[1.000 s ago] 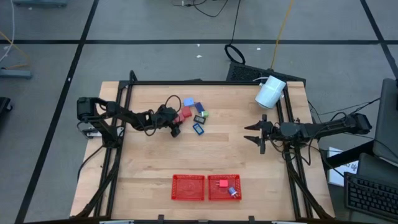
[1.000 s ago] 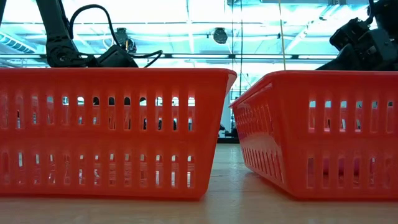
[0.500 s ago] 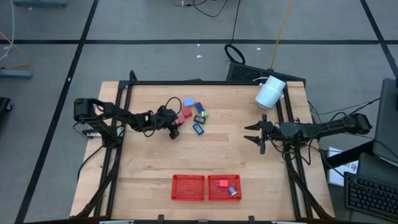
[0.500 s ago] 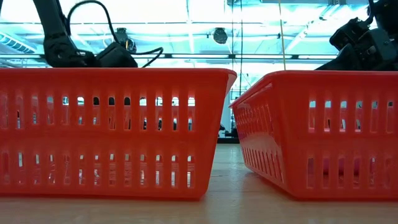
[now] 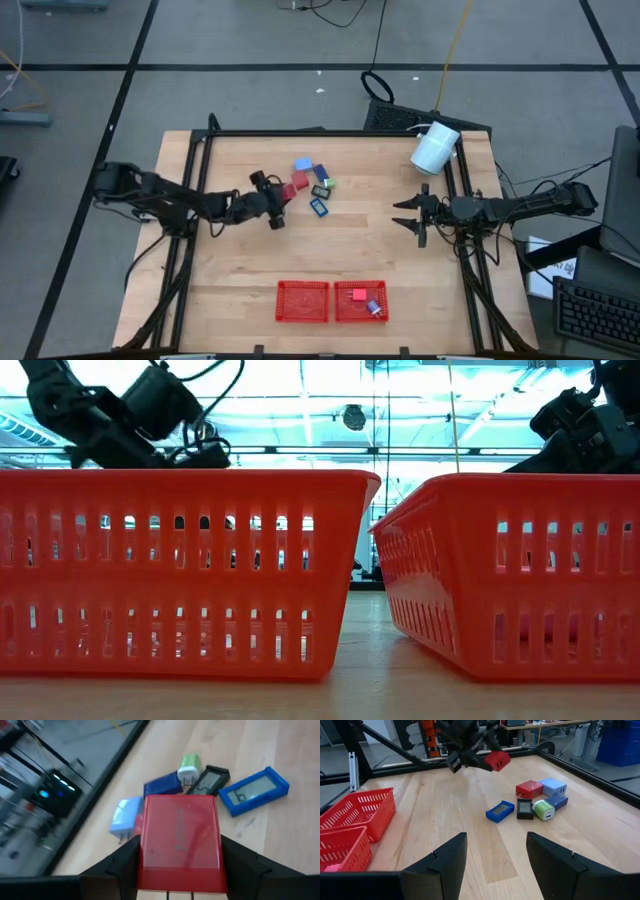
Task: Pick & Place Office items
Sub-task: Put the left red charger adapter into the right red bin
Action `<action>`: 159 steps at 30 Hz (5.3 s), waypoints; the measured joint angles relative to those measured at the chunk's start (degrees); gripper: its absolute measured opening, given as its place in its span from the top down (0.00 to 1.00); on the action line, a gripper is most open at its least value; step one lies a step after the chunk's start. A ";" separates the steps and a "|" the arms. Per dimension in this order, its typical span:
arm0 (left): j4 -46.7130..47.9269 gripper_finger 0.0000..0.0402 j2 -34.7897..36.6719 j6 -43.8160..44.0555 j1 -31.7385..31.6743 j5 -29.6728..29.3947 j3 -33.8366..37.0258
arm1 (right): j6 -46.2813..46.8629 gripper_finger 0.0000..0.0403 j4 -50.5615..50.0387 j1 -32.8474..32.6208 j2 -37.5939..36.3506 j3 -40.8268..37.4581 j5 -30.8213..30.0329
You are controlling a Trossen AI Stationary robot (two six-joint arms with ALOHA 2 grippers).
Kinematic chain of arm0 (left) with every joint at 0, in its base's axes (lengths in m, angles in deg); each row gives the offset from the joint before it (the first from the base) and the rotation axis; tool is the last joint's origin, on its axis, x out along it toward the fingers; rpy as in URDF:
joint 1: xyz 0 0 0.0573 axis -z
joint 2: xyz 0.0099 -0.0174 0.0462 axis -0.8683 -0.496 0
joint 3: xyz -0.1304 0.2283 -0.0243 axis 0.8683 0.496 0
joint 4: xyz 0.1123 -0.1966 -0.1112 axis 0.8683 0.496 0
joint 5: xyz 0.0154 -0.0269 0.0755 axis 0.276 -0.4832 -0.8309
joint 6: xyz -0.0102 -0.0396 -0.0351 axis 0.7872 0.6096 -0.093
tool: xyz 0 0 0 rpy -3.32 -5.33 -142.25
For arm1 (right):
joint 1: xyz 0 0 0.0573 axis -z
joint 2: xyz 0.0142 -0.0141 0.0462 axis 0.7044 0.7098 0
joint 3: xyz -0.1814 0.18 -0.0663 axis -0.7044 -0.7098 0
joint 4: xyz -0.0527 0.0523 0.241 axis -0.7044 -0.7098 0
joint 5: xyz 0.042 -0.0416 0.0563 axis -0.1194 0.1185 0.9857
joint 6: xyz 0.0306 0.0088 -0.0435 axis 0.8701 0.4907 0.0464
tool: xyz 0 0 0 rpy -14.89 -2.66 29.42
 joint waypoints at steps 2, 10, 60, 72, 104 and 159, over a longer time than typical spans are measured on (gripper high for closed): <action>0.09 0.47 0.19 -0.05 1.64 -1.95 -0.79 | 0.00 0.51 0.00 0.01 0.00 0.00 0.00; 10.28 0.47 0.18 4.95 5.71 -1.43 -10.70 | 0.00 0.51 -0.01 0.01 0.00 0.00 0.00; -2.11 0.47 -7.45 -29.83 13.44 -12.57 -20.05 | 3.94 0.51 6.44 0.02 4.20 -0.07 -3.04; -2.47 0.47 -11.09 -32.19 13.27 -11.88 -21.18 | 6.75 0.51 28.55 1.03 22.14 -0.05 -3.28; -3.27 0.47 -25.79 -41.74 13.24 -8.96 -36.46 | 15.19 0.24 48.03 4.41 56.95 16.14 9.25; -1.99 0.43 -25.70 -34.91 13.26 -9.17 -36.41 | 15.37 0.68 53.55 4.39 64.70 20.23 10.13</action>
